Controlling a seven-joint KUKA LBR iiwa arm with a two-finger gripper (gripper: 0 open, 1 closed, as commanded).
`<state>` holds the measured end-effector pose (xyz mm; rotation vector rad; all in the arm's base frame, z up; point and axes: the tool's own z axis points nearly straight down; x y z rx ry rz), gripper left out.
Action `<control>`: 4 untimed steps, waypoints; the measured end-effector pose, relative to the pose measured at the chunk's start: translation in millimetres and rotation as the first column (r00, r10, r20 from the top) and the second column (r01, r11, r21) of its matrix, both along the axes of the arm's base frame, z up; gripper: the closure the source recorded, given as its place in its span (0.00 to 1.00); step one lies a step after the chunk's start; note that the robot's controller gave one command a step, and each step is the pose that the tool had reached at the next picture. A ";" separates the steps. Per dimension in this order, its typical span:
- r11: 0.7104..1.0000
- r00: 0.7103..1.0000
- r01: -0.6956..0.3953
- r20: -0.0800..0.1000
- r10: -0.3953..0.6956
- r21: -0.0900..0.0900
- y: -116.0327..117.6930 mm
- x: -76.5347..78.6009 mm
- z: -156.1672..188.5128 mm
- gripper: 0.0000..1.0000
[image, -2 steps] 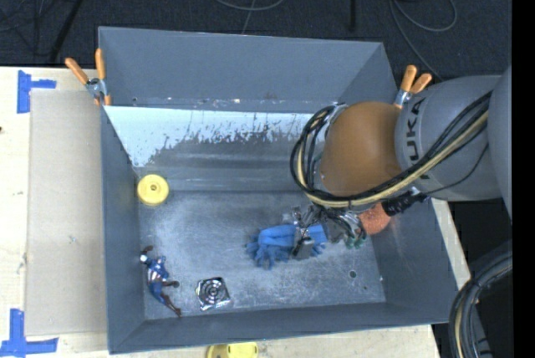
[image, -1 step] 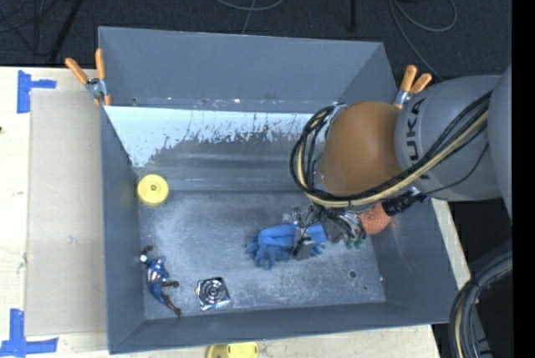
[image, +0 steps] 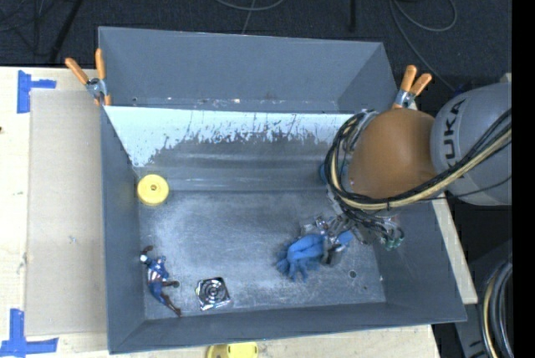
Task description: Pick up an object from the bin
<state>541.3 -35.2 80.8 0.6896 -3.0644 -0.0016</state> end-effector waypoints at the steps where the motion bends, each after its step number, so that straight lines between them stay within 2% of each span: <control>1: 1.000 1.000 0.001 0.000 -0.001 0.000 -0.1 0.0 0.0 1.00; 2: 0.999 0.999 -0.036 0.001 0.036 0.000 2.8 10.3 115.5 1.00; 3: 0.999 0.999 -0.034 0.001 0.034 0.001 2.2 10.3 115.4 1.00; 4: 0.998 0.998 -0.061 0.003 0.061 0.000 5.6 43.7 217.3 1.00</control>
Offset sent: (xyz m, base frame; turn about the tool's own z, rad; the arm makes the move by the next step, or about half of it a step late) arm 0.0099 0.0022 0.1161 -0.0412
